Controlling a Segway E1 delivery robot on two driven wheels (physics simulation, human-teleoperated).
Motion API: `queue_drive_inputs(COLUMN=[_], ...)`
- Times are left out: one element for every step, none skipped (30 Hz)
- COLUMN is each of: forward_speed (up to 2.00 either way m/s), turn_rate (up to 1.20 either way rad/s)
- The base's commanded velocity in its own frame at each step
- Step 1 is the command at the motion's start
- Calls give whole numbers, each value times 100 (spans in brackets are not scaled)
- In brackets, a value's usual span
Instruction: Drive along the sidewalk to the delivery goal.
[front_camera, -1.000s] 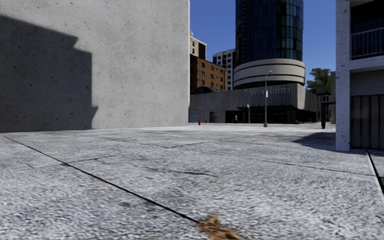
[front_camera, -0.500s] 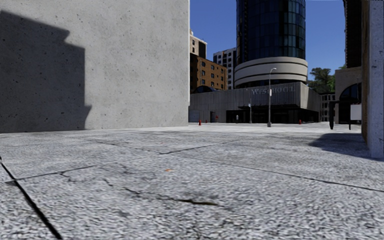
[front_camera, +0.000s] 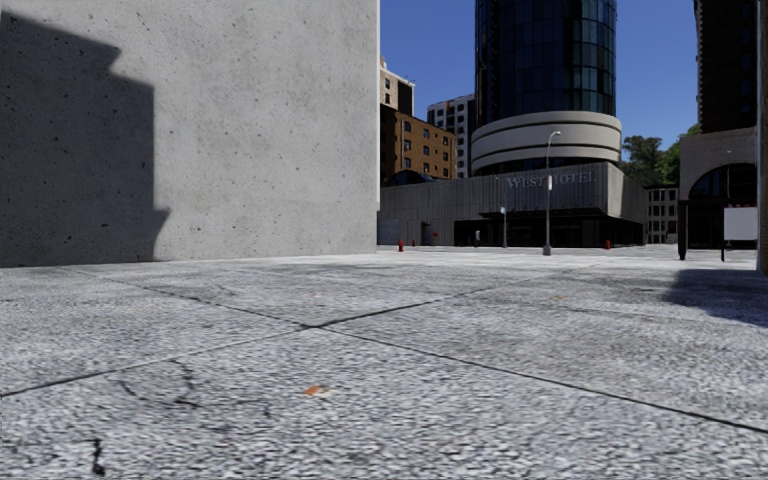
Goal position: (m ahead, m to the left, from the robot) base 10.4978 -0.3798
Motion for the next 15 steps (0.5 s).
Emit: queue_drive_inputs(forward_speed=[200,200,200,200,200,200,200,200,200,200,200,200,200,200,200], turn_rate=[0,0,0,0,0,0,0,0,0,0,0,0,0,0,0])
